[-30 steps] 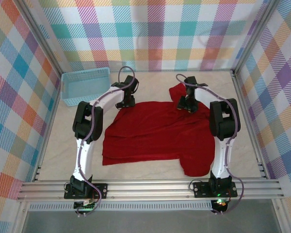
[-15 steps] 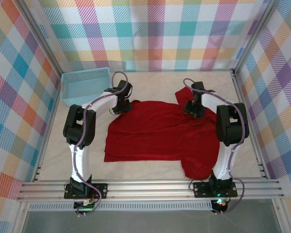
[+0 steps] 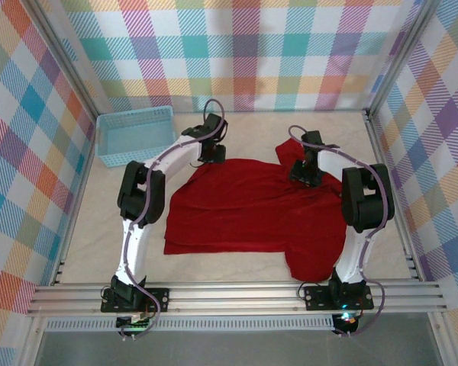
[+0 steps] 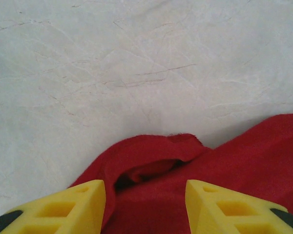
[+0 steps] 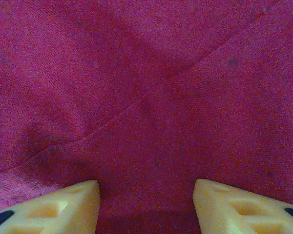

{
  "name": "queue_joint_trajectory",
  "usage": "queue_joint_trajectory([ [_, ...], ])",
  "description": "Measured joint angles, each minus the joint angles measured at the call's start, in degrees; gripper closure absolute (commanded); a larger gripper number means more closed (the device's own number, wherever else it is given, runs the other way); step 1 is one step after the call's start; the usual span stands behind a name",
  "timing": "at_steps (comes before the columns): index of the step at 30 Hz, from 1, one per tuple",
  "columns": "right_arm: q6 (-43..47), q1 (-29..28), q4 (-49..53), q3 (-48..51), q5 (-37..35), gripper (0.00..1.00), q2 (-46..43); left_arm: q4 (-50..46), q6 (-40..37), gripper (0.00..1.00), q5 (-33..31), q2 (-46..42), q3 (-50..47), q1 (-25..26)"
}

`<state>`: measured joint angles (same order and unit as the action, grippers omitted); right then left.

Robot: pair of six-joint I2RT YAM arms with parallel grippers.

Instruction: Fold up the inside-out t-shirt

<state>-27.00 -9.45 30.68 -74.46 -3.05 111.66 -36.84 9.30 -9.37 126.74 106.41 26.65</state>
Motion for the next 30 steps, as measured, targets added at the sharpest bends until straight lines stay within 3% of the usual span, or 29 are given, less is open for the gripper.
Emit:
queue_joint_trajectory([
  [11, 0.0, 0.0, 0.0, 0.0, 0.0, 0.44, 0.0, -6.8, -7.2, 0.49, -4.1, 8.2, 11.0, 0.0],
  [19, 0.0, -0.1, 0.0, 0.0, 0.0, 0.44, 0.0, -10.1, -8.8, 0.58, -4.7, 15.3, 21.5, 0.4],
  [24, 0.0, -0.1, 0.0, 0.0, -0.1, 0.44, 0.0, -11.6, -9.4, 0.64, -4.6, 16.7, 23.3, 0.6],
  [30, 0.0, -0.2, -0.1, 0.1, -0.2, 0.44, 0.0, -12.3, -11.3, 0.59, -3.8, 16.3, 22.0, 1.0],
])
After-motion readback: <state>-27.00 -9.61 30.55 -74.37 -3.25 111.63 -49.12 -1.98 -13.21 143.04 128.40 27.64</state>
